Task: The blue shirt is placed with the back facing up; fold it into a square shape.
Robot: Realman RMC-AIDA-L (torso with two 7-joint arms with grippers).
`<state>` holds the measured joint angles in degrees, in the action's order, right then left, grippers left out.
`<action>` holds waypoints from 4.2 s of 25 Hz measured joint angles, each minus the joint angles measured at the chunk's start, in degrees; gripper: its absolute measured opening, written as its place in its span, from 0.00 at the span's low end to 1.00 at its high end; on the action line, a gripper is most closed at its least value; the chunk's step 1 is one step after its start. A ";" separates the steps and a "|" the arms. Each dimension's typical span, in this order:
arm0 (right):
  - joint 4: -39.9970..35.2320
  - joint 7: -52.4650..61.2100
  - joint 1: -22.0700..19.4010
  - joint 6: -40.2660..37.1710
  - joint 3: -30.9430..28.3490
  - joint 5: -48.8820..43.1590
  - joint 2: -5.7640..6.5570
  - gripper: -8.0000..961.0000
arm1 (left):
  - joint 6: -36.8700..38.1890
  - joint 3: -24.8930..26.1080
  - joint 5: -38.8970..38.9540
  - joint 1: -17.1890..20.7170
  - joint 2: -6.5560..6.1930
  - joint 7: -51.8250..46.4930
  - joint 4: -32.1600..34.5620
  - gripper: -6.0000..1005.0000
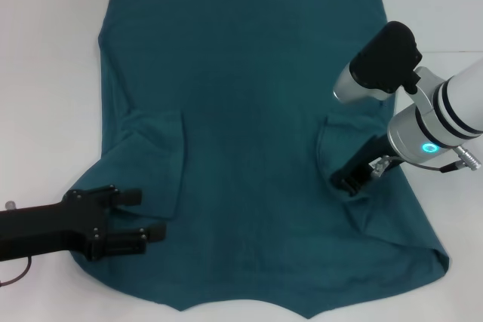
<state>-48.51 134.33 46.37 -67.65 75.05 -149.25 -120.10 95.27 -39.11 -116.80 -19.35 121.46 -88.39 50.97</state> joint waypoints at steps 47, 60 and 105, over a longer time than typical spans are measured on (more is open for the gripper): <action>-25.75 -0.22 -8.56 -18.20 -14.25 5.73 0.29 0.71 | -17.95 9.58 -22.37 -6.96 -1.89 -30.22 -1.19 0.89; -25.93 0.07 -8.59 -18.22 -14.50 5.45 0.42 0.95 | -17.87 7.28 -22.85 -8.35 -1.94 -31.98 -2.88 0.87; -28.16 8.09 -11.06 -27.67 -13.97 -4.45 0.28 0.92 | -13.24 5.53 -20.69 -8.63 -1.23 -32.98 2.98 0.05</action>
<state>-76.68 142.42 35.31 -95.32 61.08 -153.71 -119.82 82.03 -33.58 -137.49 -27.99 120.23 -121.38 53.95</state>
